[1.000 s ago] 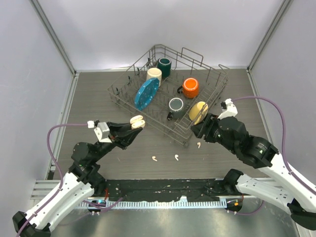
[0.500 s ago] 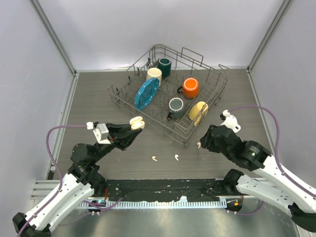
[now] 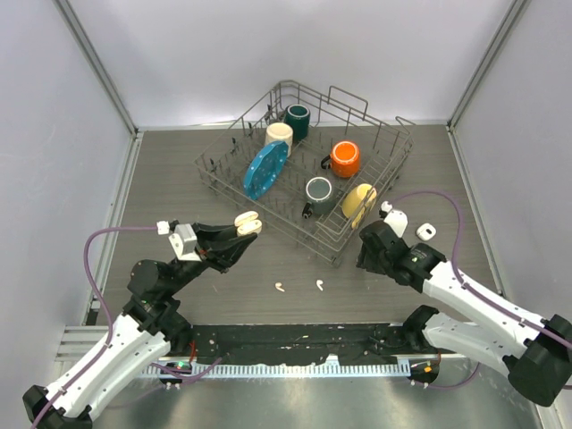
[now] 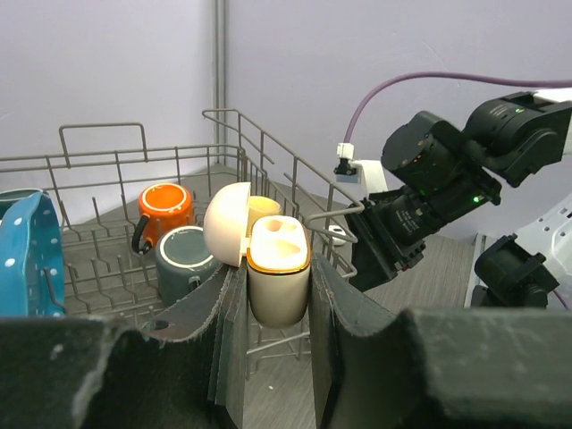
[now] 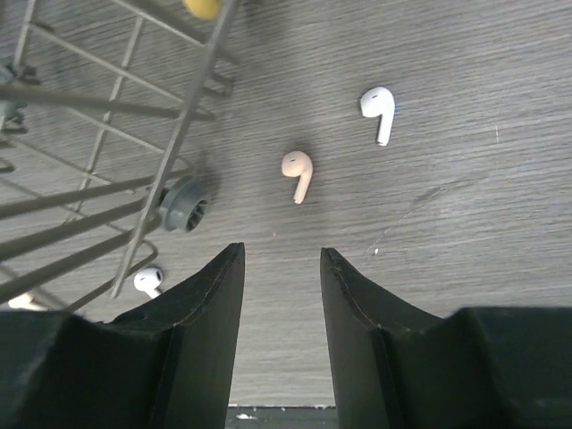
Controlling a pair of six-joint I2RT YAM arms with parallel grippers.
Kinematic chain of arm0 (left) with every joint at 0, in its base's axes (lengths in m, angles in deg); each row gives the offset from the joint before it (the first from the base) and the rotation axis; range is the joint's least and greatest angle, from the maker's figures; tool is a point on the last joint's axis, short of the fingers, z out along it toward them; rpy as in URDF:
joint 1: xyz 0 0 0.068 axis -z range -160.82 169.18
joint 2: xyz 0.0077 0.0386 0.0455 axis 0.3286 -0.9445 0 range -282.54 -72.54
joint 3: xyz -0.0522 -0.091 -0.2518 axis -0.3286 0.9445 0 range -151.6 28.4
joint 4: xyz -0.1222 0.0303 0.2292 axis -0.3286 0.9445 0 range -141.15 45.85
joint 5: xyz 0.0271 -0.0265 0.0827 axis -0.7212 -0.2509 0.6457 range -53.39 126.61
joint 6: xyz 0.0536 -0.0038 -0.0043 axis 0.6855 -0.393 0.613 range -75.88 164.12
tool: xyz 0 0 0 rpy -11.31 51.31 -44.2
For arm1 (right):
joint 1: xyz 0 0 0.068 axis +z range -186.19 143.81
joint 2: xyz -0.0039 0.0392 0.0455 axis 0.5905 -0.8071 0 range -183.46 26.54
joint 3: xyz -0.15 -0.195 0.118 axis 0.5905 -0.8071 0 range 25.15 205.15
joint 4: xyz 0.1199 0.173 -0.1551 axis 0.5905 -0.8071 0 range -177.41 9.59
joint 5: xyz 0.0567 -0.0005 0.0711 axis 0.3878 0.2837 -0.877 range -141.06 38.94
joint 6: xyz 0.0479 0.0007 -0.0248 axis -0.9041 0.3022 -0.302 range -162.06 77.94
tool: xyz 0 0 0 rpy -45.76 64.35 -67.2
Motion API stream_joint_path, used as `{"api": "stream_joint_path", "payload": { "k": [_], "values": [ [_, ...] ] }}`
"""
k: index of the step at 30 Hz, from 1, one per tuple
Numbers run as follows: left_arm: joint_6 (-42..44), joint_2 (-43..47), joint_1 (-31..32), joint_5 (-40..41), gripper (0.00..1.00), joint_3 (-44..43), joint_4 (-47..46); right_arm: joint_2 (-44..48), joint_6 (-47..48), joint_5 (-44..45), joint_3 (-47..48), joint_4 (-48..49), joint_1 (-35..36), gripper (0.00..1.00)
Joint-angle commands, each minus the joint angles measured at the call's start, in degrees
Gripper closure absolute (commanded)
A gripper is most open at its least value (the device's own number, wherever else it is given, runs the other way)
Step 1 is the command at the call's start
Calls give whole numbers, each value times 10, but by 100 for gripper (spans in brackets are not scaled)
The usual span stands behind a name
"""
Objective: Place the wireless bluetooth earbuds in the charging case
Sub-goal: Pick up the earbud from the center of the board.
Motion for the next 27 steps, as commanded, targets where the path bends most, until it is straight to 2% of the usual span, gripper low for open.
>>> {"api": "stream_joint_path", "payload": {
  "k": [1, 3, 10, 27],
  "values": [
    [-3, 12, 2, 3, 100, -1, -11, 1, 32, -57, -43, 81, -52, 57],
    [-3, 12, 2, 6, 100, 1, -12, -4, 34, -85, -54, 108, -67, 57],
    [-4, 4, 2, 7, 100, -2, -12, -40, 31, -90, -73, 156, -83, 57],
    [-3, -19, 2, 8, 100, -6, -17, -110, 23, -39, -85, 210, -90, 59]
  ]
}}
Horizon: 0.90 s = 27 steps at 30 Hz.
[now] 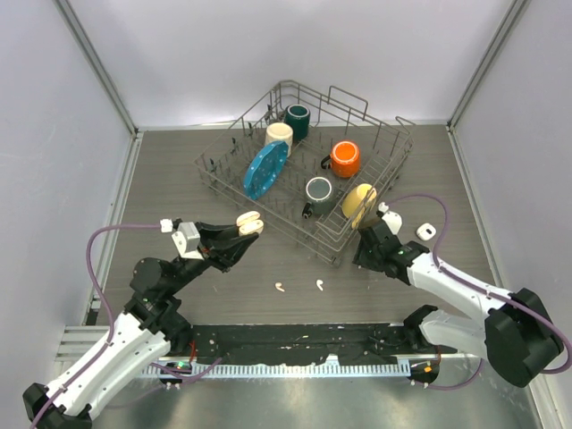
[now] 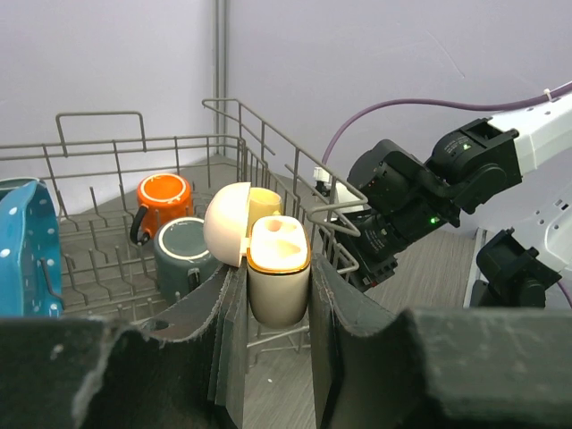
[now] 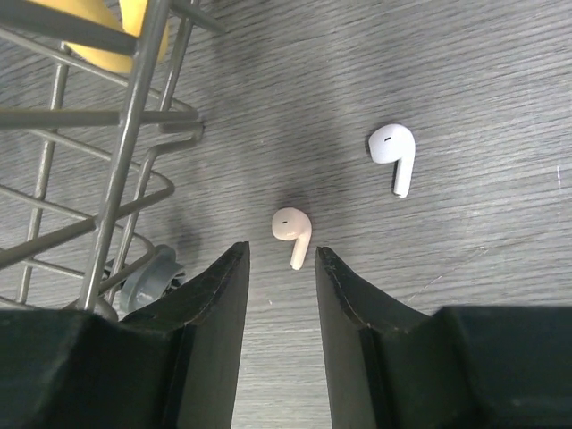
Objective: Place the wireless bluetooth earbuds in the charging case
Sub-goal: Pick up the earbud from the center of the board.
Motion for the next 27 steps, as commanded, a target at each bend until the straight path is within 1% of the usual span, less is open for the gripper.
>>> {"api": "stream_joint_path", "payload": {
  "k": [1, 9, 23, 27],
  "values": [
    [-2, -15, 2, 7, 100, -9, -21, -22, 4, 27, -6, 35, -4, 59],
    [-3, -11, 2, 8, 100, -4, -21, -36, 16, 47, -13, 43, -4, 60],
    [-2, 17, 2, 19, 100, -3, 4, -69, 28, 37, -15, 76, -4, 62],
    [-2, 18, 2, 20, 100, -2, 8, -80, 28, 35, -17, 80, -4, 65]
  ]
}}
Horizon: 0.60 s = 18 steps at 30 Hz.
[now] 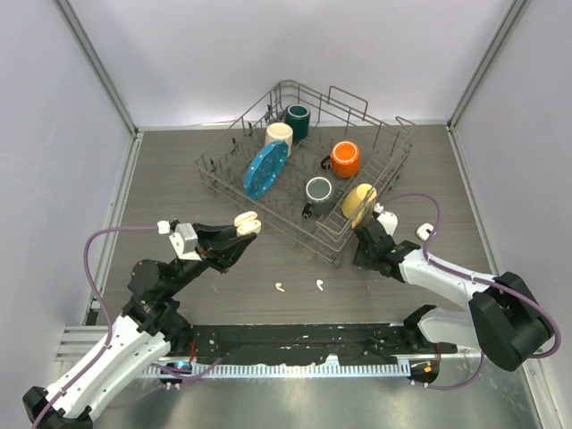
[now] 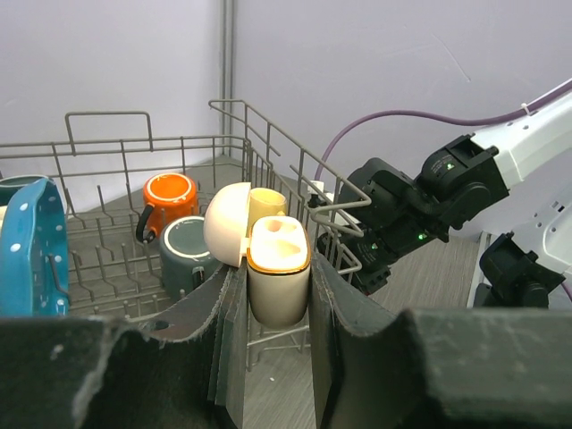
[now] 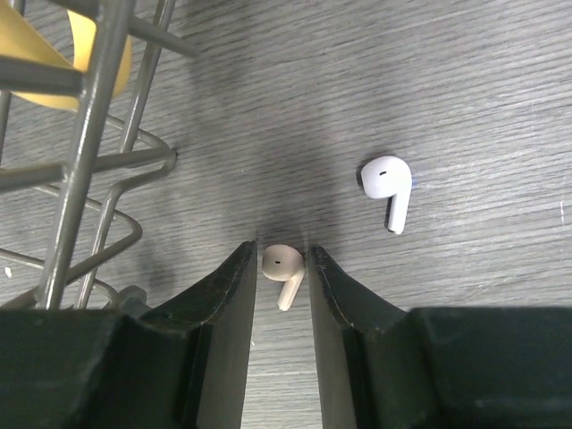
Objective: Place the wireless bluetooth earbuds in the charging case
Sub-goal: Pick up the earbud from the center of the board.
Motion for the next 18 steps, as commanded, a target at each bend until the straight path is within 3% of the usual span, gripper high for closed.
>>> {"api": "stream_joint_path", "payload": {
  "k": [1, 7, 18],
  "values": [
    [-3, 4, 2, 10, 100, -2, -9, -14, 6, 9, -1, 15, -1, 67],
    [-6, 7, 2, 11, 100, -2, -8, 9, 6, 4, -9, -12, -1, 78],
    [-5, 8, 2, 15, 100, 3, -10, 76, -47, -60, -18, -89, 31, 83]
  ]
}}
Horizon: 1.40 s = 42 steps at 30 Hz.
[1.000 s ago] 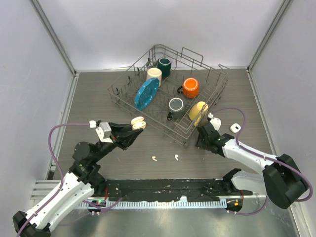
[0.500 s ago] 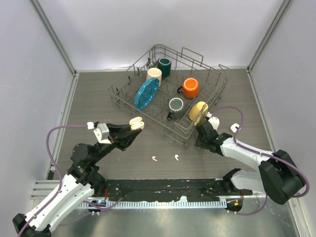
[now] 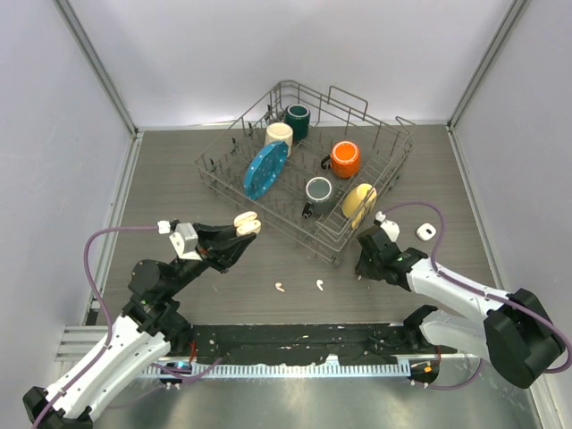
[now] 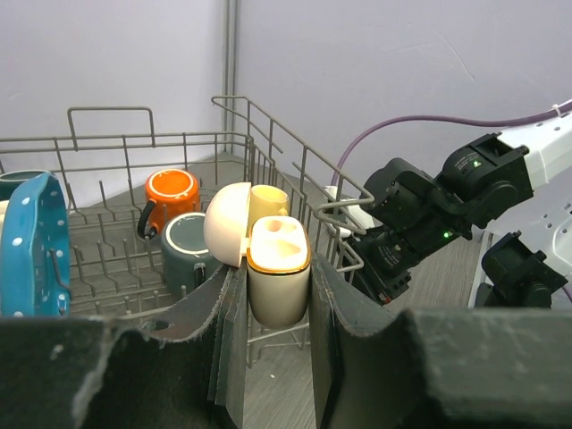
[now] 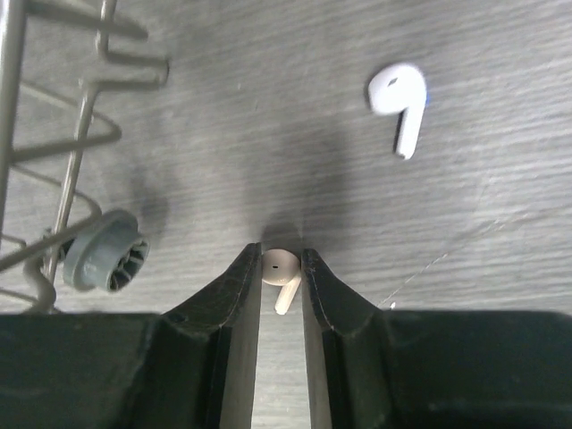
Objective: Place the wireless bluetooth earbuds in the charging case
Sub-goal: Pick up the earbud from the center of the board.
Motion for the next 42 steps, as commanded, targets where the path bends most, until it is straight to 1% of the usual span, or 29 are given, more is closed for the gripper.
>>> {"api": "stream_joint_path", "payload": {
  "k": [1, 4, 7, 10, 12, 16, 22, 28, 32, 42],
  "values": [
    [-3, 6, 2, 10, 100, 4, -17, 10, -34, -13, 9, -50, 32, 83],
    [-4, 6, 2, 12, 100, 6, -19, 1, -47, -1, 14, -65, 51, 82],
    [-2, 7, 2, 12, 100, 9, -20, -7, -48, 9, 20, -69, 53, 79],
    [-1, 10, 2, 16, 100, 8, -20, -18, -45, 16, 27, -72, 54, 73],
    [2, 12, 2, 18, 100, 9, -18, -21, -41, 17, 30, -72, 55, 72],
    [6, 18, 2, 24, 100, 11, -13, -21, -40, 20, 30, -72, 54, 64],
    [4, 18, 2, 24, 100, 12, -13, -27, -39, 22, 33, -74, 65, 58],
    [2, 19, 2, 25, 100, 12, -10, -34, -43, 38, 41, -83, 84, 58],
    [2, 22, 2, 25, 100, 14, -8, -44, -47, 47, 45, -87, 91, 60],
    [2, 26, 2, 30, 100, 13, -4, -61, -47, 59, 52, -88, 94, 63]
  ]
}}
